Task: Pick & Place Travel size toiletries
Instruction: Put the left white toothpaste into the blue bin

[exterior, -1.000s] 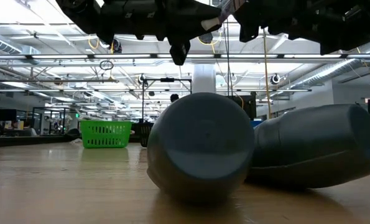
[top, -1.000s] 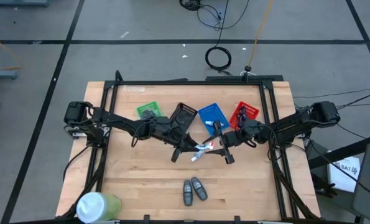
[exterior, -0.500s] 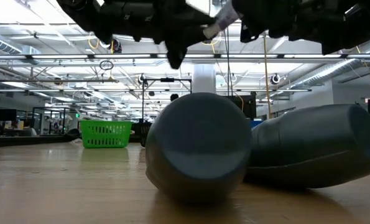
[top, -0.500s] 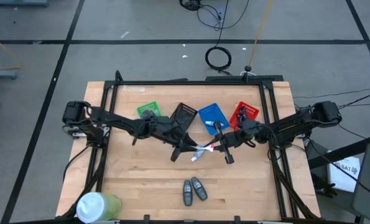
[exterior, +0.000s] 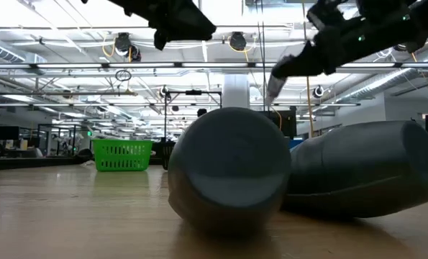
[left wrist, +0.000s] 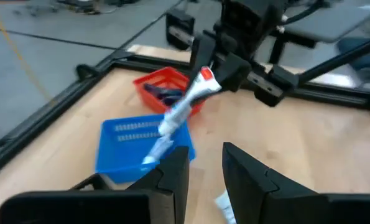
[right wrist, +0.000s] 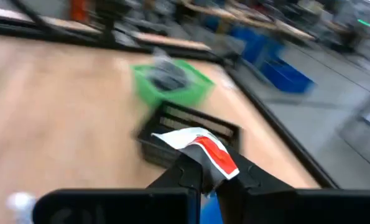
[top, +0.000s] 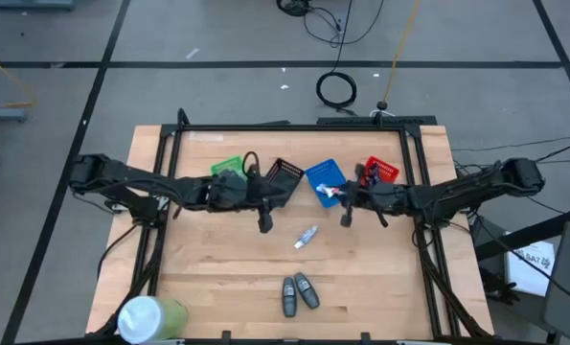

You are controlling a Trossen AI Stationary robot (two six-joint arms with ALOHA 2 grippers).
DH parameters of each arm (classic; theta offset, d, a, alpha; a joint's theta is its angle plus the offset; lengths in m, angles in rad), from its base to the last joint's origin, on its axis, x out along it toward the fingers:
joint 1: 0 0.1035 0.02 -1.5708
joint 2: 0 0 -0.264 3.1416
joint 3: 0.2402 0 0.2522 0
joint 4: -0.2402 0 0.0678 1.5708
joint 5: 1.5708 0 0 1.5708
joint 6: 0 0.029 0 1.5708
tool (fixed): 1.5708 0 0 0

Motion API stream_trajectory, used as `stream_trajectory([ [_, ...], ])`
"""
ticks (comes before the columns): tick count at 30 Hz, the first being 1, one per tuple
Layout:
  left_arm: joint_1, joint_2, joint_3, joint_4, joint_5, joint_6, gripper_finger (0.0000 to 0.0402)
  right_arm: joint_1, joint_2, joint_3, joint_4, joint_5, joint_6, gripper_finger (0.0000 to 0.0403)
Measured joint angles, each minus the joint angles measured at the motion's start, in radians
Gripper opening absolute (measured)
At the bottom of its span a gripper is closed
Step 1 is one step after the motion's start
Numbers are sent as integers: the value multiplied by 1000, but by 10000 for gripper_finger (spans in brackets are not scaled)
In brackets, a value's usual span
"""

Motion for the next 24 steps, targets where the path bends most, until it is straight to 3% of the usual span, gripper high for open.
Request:
stream_trajectory([
  [10, -7, 56, -3, -28, -23, -39, 94, -126, 30, 2, -181, 22, 142, 17],
  [18, -7, 80, -1, -17, -23, -79, 95, -186, 93, -19, -135, -30, 170, 21],
  [24, -7, 80, -1, -15, -20, -131, 95, -191, 96, -19, -136, -30, 206, 56],
])
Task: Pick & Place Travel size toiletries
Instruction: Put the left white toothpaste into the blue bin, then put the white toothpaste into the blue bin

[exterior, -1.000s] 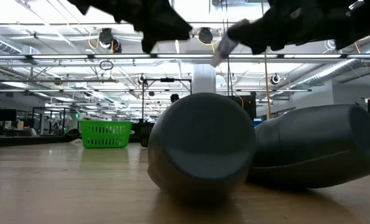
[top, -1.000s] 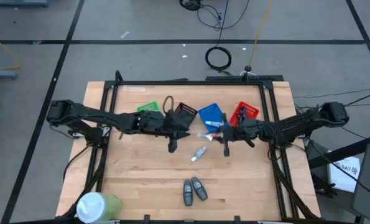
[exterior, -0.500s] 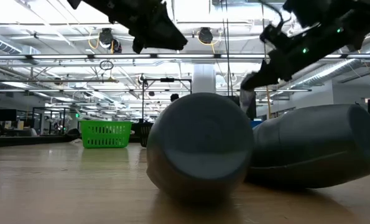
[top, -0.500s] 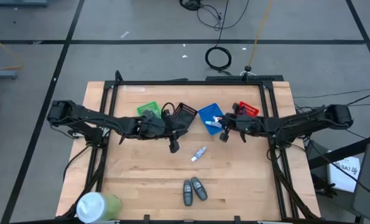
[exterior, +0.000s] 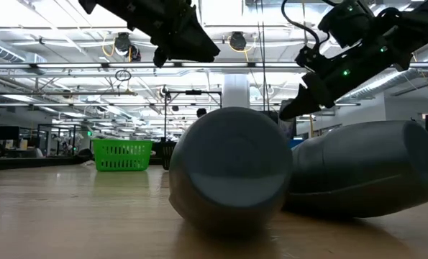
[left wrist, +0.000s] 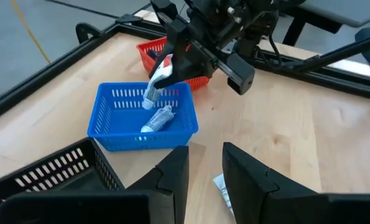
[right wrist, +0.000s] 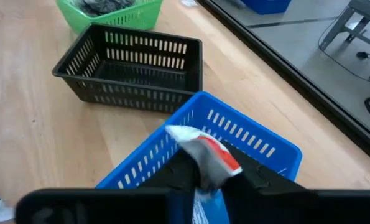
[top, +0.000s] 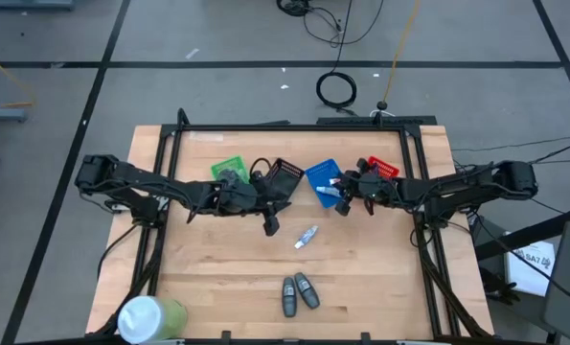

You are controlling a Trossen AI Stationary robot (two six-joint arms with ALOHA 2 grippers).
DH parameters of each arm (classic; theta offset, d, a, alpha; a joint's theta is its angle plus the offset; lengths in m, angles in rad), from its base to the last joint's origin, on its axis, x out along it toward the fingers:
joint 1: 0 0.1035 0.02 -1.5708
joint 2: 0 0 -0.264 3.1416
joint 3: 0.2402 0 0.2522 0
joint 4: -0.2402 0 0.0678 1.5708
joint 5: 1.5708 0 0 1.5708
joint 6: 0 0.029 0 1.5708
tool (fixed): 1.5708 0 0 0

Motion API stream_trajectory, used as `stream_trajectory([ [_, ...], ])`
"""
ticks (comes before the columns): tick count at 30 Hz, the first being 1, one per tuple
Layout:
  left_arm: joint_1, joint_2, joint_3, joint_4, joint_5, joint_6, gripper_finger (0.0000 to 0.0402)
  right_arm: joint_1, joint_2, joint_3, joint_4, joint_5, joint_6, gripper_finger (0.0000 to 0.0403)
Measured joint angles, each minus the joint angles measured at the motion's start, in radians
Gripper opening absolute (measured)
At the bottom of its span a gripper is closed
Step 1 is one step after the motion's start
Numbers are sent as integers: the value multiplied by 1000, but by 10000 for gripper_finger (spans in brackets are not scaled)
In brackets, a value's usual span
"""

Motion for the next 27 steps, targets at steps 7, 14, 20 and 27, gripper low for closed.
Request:
stream_trajectory([
  [7, 0, 0, 0, 1, 3, -69, 95, 0, 0, 0, 23, 1, 1, 121],
  [14, 0, 0, 0, -2, 4, -92, 95, 8, -2, 0, 106, -1, -10, 171],
  [20, -26, 21, 0, 16, 171, -65, 95, 47, -46, 0, 164, -143, -40, 182],
  [27, -108, 170, 178, -225, 140, -36, 67, 77, -109, 0, 155, -157, -68, 170],
])
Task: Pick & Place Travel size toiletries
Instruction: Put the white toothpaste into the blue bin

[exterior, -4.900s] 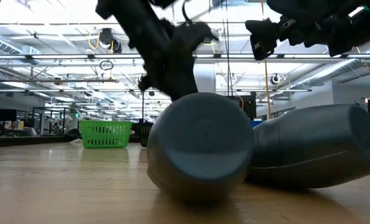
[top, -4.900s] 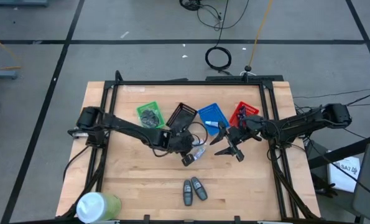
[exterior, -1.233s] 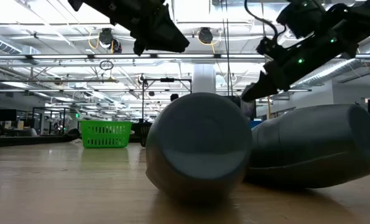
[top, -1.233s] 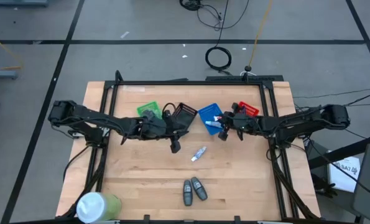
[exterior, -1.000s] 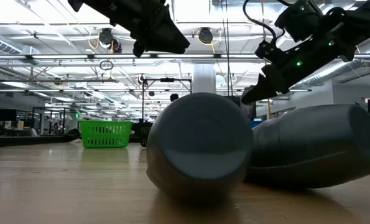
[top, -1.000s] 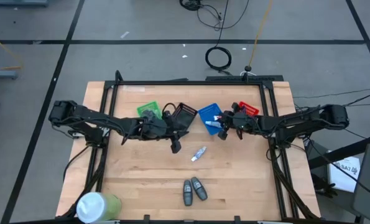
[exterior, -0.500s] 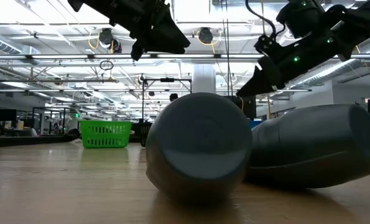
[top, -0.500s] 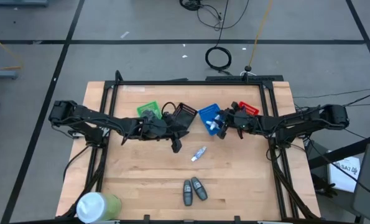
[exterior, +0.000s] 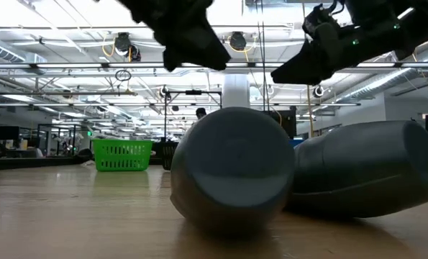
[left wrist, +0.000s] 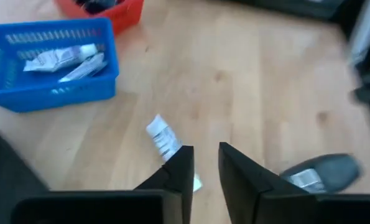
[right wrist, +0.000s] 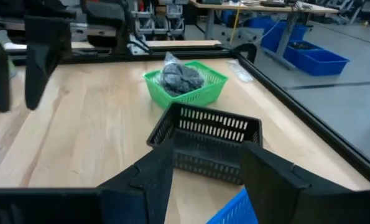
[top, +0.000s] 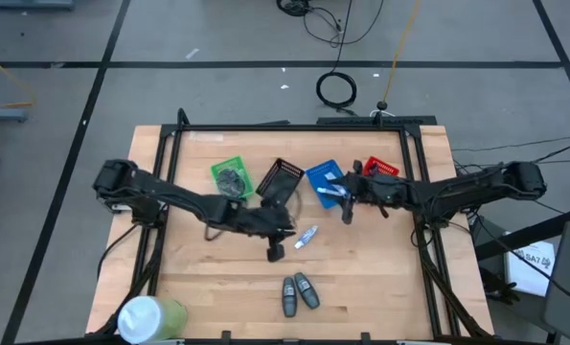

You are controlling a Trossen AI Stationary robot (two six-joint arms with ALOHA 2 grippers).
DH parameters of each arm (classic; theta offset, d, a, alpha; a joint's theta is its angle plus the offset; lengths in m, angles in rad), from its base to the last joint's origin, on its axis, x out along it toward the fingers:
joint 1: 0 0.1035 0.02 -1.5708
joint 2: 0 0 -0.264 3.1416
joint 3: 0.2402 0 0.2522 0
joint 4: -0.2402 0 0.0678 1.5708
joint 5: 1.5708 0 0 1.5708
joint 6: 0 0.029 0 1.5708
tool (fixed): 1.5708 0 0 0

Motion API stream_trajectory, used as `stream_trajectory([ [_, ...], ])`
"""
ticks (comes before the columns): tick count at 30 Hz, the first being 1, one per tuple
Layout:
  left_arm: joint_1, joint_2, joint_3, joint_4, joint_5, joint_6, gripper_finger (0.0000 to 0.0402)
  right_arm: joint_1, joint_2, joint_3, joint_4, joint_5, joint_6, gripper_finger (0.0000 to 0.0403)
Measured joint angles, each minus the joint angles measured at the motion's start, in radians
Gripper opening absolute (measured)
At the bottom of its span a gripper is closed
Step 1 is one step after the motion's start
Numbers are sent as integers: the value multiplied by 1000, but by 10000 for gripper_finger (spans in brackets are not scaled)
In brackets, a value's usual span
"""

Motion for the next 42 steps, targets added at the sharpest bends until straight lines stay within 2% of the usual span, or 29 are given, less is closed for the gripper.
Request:
stream_trajectory([
  [4, -15, 141, 190, -219, -37, 0, 35, 14, -16, -1, -1, 0, -3, 170],
  [8, -10, 261, 303, -251, -36, 1, 11, 35, -38, 0, -2, 0, -11, 170],
  [12, 10, 356, 337, -255, -10, -78, 4, 61, -77, 0, -12, 1, -44, 168],
  [15, 25, 393, 338, -263, 33, -142, 30, 84, -111, 0, -23, 1, -51, 167],
  [19, 43, 408, 340, -274, 48, -198, 100, 108, -145, 0, -30, 1, -54, 167],
  [25, 47, 405, 340, -263, 46, -204, 213, 119, -163, 0, -47, 1, -56, 167],
  [30, 41, 454, 341, -239, 38, -213, 270, 119, -167, 0, -46, 4, -56, 167],
  [37, 46, 517, 344, -221, 32, -237, 287, 118, -170, 0, -52, 5, -56, 167],
  [42, 47, 526, 345, -247, 27, -217, 247, 118, -170, 0, -52, 5, -56, 167],
])
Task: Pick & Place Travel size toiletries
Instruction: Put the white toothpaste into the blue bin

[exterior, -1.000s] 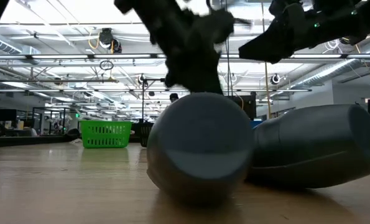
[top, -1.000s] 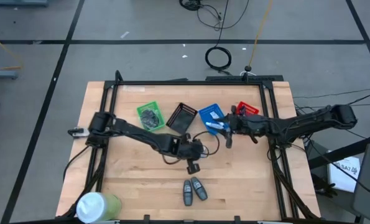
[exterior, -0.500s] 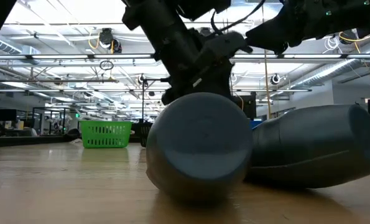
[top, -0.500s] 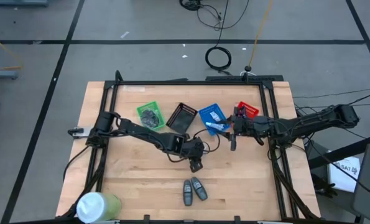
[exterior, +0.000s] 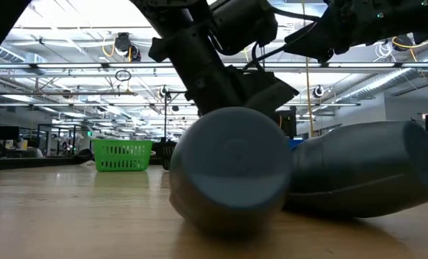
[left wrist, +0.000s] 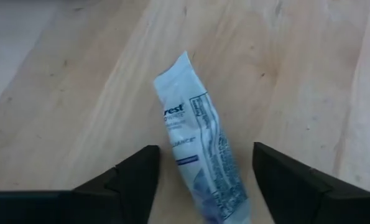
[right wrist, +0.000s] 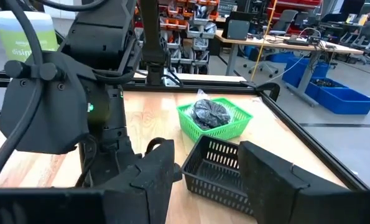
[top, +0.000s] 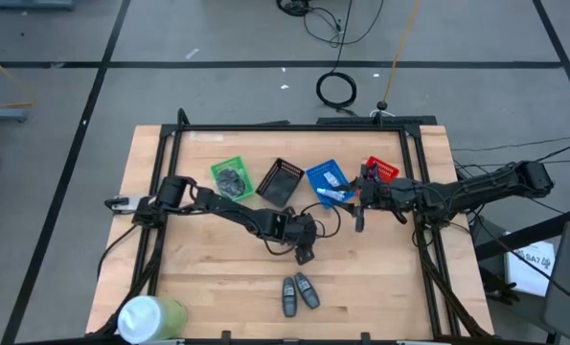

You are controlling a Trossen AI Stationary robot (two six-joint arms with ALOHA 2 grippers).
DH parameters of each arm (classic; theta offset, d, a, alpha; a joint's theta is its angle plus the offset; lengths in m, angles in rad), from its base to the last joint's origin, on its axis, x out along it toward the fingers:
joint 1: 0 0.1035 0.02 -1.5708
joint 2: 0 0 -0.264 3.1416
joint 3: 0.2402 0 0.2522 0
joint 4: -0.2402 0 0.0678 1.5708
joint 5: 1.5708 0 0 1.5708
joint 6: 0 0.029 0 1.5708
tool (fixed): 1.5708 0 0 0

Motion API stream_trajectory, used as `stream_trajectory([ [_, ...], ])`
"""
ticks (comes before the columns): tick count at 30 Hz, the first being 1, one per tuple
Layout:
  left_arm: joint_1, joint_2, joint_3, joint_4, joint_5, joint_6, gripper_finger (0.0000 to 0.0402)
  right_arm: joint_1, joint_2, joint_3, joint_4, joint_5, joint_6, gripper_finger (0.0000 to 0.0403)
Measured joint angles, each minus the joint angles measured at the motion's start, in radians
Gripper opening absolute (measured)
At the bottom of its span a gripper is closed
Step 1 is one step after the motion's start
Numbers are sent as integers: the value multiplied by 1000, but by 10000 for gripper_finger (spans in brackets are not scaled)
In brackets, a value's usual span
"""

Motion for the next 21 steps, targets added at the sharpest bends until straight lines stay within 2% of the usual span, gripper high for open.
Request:
stream_trajectory([
  [3, 0, -9, -2, -20, 11, 31, 199, 0, 0, 0, 0, 0, 0, 167],
  [12, -1, -77, -9, -104, 60, 139, 21, 0, -1, 0, -1, -3, 0, 167],
  [15, -1, -131, -9, -117, 35, 180, 14, 0, -11, 0, -13, -4, 0, 167],
  [21, -29, -238, -23, -130, -106, 279, 7, 0, -79, 0, -102, -5, 22, 167],
])
